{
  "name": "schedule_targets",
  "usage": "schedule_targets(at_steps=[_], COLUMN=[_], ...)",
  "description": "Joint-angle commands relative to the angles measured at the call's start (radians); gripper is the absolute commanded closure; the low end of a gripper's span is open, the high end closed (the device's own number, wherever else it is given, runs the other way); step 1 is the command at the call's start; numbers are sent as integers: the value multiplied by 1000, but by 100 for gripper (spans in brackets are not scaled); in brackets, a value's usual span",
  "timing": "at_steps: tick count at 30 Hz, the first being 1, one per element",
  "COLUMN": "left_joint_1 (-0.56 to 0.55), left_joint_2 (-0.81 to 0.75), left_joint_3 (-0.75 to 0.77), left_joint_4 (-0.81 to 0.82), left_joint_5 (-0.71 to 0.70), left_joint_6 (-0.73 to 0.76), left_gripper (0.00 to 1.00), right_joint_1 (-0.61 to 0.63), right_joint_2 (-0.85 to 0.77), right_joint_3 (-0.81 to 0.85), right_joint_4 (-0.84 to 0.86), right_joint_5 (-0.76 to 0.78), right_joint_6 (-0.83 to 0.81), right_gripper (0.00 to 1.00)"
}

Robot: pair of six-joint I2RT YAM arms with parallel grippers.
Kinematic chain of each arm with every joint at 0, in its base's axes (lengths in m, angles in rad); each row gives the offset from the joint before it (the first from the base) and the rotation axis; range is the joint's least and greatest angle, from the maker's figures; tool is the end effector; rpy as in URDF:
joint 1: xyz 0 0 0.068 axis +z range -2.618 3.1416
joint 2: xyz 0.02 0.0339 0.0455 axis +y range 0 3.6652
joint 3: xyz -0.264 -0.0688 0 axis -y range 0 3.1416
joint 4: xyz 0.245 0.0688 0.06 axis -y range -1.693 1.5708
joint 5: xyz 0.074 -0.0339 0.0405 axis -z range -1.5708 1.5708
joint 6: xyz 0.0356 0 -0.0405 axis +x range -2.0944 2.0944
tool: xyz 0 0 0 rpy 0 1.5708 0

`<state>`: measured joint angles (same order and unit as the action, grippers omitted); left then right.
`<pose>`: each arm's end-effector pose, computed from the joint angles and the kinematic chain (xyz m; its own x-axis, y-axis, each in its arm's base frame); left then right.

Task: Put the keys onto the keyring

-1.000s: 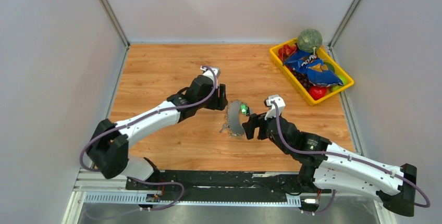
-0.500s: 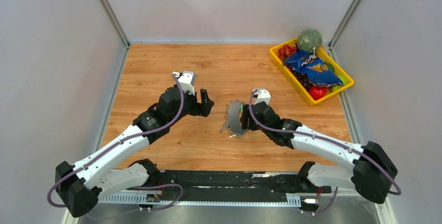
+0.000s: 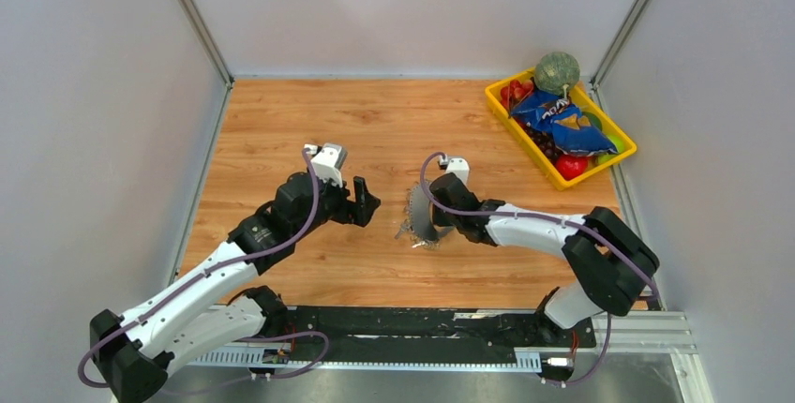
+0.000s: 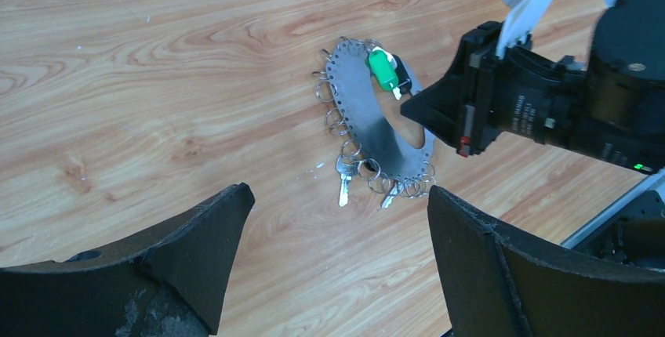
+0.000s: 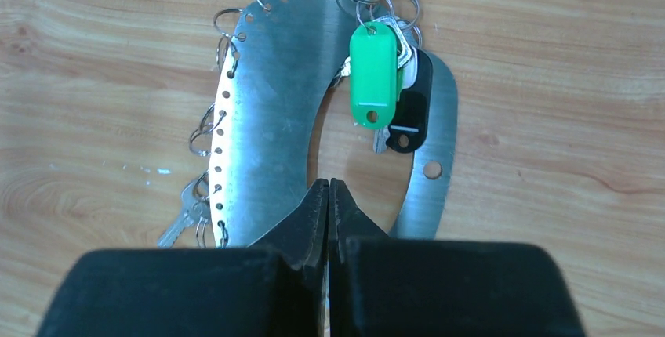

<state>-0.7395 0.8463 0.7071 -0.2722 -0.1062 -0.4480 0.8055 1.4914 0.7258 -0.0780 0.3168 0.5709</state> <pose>0.1475 -0.1295 0.2929 -0.5255 -0.1037 -0.8445 0.4113 0.8379 -0.3588 0.2082 0.2007 0.1696 -0.7282 -0.0169 -0.6851 -0.1762 0.9707 0.1634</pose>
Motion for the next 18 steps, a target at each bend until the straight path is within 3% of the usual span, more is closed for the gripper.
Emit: schedule_targets(at_steps=[1, 9, 18], left_joint_1=[2, 3, 2], left_joint_2=[-43, -77, -74], left_joint_3=[-13, -21, -24], left_joint_4=[5, -10, -4], left_joint_5=[10, 16, 36], left_joint_6=[8, 15, 20], left_gripper=[7, 6, 5], right_joint_1=[-9, -8, -9], right_joint_2=[82, 180, 128], right_joint_3=[57, 72, 37], right_joint_4=[69, 67, -96], right_joint_5=[13, 44, 236], right_joint_6=[30, 60, 147], right_gripper=[100, 100, 100])
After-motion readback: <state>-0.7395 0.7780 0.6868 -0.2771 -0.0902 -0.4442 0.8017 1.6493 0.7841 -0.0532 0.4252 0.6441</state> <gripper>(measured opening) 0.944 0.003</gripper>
